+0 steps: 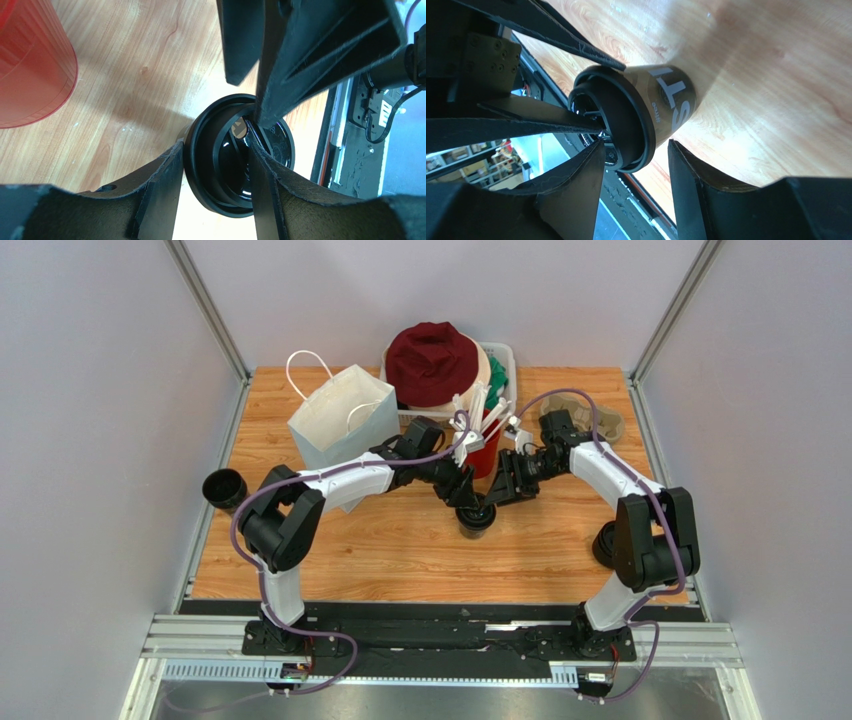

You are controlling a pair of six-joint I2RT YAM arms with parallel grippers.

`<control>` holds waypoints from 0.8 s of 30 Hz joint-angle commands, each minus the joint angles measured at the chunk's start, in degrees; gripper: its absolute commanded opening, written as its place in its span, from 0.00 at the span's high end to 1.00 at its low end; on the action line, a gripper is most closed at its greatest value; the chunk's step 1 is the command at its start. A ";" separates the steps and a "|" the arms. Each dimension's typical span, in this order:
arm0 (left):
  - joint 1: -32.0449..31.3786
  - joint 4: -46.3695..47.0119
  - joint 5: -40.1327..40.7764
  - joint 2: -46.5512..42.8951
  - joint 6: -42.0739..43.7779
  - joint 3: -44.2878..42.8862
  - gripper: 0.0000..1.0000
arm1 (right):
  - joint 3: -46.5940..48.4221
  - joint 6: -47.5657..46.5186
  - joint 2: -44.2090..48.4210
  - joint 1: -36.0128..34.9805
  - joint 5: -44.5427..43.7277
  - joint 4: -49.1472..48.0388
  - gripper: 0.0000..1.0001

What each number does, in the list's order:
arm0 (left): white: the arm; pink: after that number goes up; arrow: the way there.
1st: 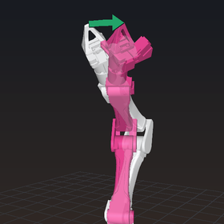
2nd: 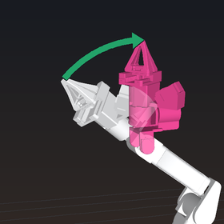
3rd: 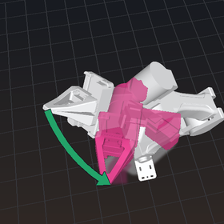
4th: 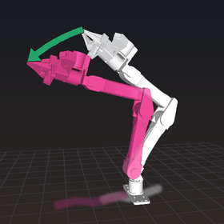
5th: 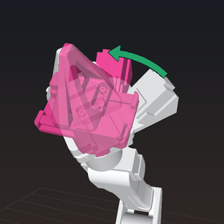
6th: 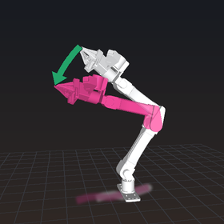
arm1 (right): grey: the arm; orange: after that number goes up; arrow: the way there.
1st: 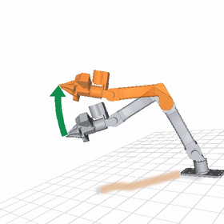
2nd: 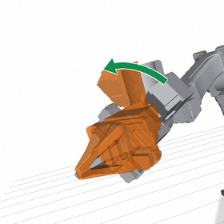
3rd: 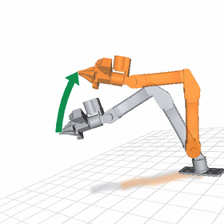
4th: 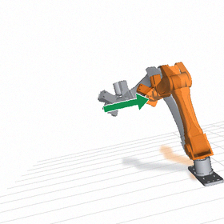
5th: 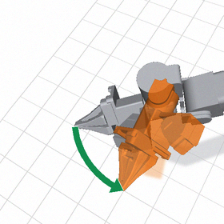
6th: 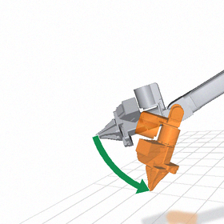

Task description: Pack the takeout coffee

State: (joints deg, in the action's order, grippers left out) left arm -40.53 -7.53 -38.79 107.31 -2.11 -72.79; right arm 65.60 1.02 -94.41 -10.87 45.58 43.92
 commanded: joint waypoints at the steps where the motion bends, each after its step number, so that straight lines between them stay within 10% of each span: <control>1: -0.16 -9.70 13.91 5.63 5.28 4.50 0.43 | -0.56 -0.66 0.63 -0.81 2.85 -1.65 0.47; 24: 1.25 -6.09 9.43 4.58 2.99 4.86 0.36 | -3.29 0.57 -3.76 -3.98 -0.32 -5.60 0.67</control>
State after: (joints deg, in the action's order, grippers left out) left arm -39.99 -5.30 -39.27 107.48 -4.16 -71.72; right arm 63.35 2.87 -95.77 -13.52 47.35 41.21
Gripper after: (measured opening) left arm 0.619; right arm 0.418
